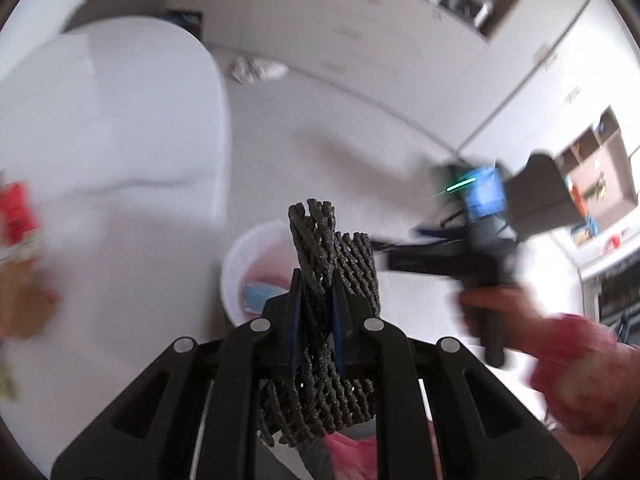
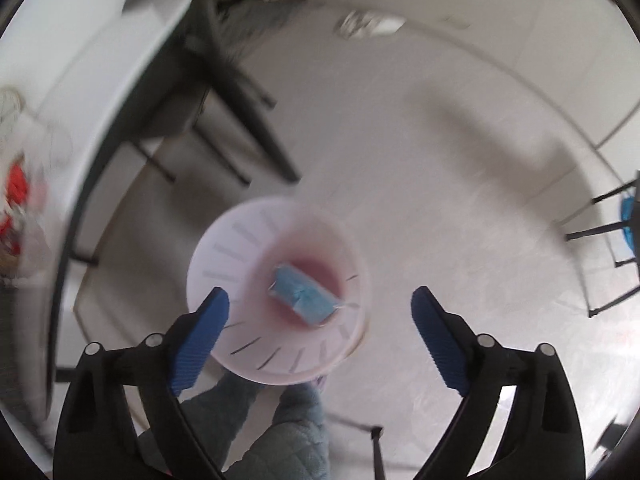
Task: Collect trash
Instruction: 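Carry both items to the pink wastebasket and open both tools to drop them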
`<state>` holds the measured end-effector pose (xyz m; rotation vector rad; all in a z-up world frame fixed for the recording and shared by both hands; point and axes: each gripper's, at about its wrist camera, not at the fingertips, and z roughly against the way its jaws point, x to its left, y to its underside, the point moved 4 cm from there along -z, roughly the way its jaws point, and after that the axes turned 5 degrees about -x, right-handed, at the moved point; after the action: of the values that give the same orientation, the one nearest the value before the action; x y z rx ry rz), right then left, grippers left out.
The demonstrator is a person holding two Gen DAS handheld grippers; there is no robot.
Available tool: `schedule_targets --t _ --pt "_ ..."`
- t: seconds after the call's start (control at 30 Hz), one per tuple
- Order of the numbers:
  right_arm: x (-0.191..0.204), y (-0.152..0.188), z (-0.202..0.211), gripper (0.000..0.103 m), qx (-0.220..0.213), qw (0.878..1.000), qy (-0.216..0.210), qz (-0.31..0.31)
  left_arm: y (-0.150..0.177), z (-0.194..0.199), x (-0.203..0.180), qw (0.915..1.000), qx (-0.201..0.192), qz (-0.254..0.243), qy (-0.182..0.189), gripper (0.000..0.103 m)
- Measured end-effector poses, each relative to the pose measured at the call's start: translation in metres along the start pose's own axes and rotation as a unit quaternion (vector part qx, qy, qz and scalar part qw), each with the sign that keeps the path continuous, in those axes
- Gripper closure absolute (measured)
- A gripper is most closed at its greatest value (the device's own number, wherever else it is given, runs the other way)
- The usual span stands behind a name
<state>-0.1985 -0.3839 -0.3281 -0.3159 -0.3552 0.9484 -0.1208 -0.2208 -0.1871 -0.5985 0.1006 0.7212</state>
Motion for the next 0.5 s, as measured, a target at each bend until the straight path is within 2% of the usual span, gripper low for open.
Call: schedule_targets --t 0.1,0.17,0.2,0.23,0.37,0.5 --pt "-0.022 0.000 0.032 0.008 -0.028 0.999 0.009 -0.013 0.003 -0.072 -0.005 0.9986 0.052 -0.004 -0.011 0.089" --pt "-0.029 -0.002 0.046 0.008 -0.036 0.999 0.011 -0.020 0.010 -0.115 0.001 0.9957 0.088 0.000 -0.028 0.069" --pt "-0.033 0.001 0.050 0.008 -0.038 0.999 0.008 -0.023 0.012 -0.127 0.004 0.9946 0.098 0.003 -0.034 0.046" --pt "-0.034 0.002 0.052 0.008 -0.041 0.999 0.003 -0.028 0.015 -0.144 0.010 0.9929 0.108 0.005 -0.050 0.038" --pt "-0.033 0.004 0.051 0.008 -0.041 0.999 0.003 -0.028 0.015 -0.162 0.020 0.9902 0.121 0.009 -0.069 0.031" --pt "-0.030 0.001 0.058 0.008 -0.040 0.999 -0.006 -0.021 0.005 -0.141 0.016 0.9925 0.104 0.021 -0.060 0.027"
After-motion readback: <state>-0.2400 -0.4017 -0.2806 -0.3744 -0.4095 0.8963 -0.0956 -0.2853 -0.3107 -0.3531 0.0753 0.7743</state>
